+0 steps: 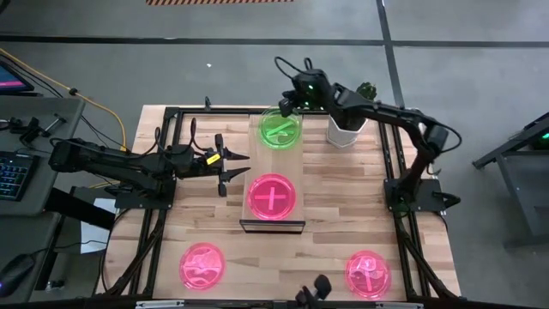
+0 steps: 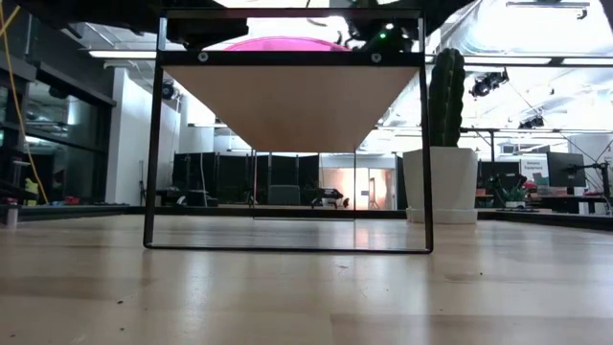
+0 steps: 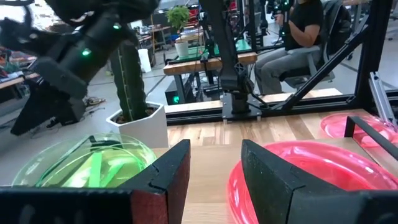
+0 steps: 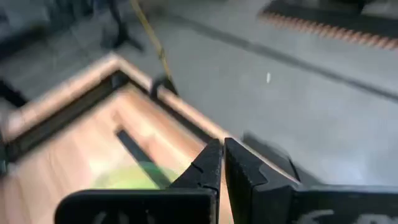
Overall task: Place and stack plates onto a shelf
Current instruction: Stack the green plate on top of the green plate on the shelf
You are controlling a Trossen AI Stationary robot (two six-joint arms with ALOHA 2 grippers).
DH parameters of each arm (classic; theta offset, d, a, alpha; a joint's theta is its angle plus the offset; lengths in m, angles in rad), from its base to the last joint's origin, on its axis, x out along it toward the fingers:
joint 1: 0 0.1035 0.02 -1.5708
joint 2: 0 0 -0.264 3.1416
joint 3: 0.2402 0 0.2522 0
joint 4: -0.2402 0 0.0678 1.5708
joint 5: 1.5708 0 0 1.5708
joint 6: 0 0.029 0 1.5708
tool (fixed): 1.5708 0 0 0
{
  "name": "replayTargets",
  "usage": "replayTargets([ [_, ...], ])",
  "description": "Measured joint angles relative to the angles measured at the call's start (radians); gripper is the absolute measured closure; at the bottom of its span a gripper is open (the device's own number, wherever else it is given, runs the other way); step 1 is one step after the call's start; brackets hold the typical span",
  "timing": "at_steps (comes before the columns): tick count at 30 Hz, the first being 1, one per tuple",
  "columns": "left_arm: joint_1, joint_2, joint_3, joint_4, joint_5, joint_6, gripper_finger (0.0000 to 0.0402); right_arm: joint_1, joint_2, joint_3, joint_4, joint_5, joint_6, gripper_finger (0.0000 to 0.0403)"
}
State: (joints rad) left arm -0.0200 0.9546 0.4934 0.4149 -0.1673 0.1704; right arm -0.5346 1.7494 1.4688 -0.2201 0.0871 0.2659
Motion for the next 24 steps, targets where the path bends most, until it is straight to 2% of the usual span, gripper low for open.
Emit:
replayTargets([
  [4, 0.0, 0.0, 0.0, -0.004, 0.0, -0.01, 0.0266, -0.009, 0.078, 0.112, -0.13, -0.057, -0.019, 0.0402],
  [7, 0.0, 0.0, 0.0, -0.007, 0.0, -0.028, 0.0266, -0.009, 0.119, 0.151, -0.157, -0.062, -0.022, 0.0402],
  [24, 0.0, 0.0, 0.0, -0.026, 0.0, -0.028, 0.0266, 0.006, 0.134, 0.153, -0.21, -0.107, -0.039, 0.0403],
])
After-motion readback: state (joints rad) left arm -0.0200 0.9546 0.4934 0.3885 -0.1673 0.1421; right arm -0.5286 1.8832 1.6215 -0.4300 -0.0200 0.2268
